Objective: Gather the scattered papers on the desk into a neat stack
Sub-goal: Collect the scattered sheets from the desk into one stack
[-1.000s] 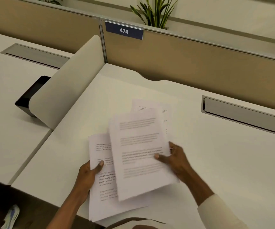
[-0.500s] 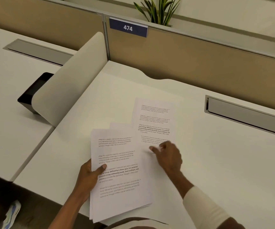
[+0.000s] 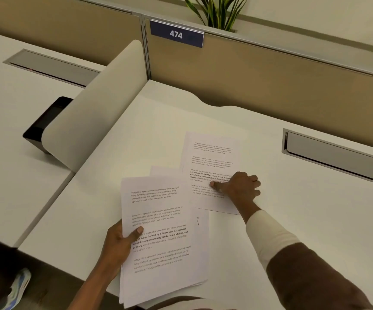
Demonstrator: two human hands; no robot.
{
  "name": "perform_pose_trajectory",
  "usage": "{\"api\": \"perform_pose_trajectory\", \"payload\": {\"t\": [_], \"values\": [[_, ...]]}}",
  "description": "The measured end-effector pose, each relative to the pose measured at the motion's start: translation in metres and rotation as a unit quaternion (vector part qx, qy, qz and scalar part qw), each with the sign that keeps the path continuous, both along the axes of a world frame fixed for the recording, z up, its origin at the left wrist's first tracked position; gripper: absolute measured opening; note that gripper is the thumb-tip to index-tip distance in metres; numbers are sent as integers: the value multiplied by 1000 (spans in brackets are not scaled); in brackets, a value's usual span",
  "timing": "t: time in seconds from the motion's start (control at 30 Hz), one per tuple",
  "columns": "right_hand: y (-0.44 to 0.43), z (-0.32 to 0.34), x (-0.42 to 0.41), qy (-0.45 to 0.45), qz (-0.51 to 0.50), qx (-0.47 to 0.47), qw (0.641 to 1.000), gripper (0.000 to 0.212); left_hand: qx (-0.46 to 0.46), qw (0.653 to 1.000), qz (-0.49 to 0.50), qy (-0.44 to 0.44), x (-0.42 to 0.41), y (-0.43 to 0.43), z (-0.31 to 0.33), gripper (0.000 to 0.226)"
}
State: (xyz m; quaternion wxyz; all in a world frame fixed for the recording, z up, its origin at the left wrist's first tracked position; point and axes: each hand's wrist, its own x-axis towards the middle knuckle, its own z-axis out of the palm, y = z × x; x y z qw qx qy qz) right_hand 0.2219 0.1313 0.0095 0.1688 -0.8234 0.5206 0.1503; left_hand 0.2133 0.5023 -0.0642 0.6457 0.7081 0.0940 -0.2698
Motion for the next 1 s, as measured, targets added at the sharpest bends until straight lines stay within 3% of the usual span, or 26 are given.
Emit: {"api": "perform_pose_trajectory", "payload": {"t": [0.27, 0.37, 0.5, 0.7, 0.87, 1.0], "values": [[5, -6, 18, 18, -50, 12, 999, 112, -10, 1000, -7, 0, -2, -3, -1, 32], [-1, -6, 19, -8, -86, 77, 993, 103, -5, 1000, -10, 3, -2, -3, 0, 33], [-7, -5, 10, -76, -96, 154, 981, 68, -12, 1000, -12, 9, -2, -2, 0, 32], [-23, -6, -9, -238, -140, 186, 943, 48, -16, 1000, -10, 14, 0, -2, 2, 31], [-33, 4, -36, -366, -97, 97, 921, 27, -21, 1000, -4, 15, 1, 1, 4, 33], [-40, 23, -54, -462, -113, 70, 877, 24, -36, 999, 7, 20, -1, 4, 10, 33]]}}
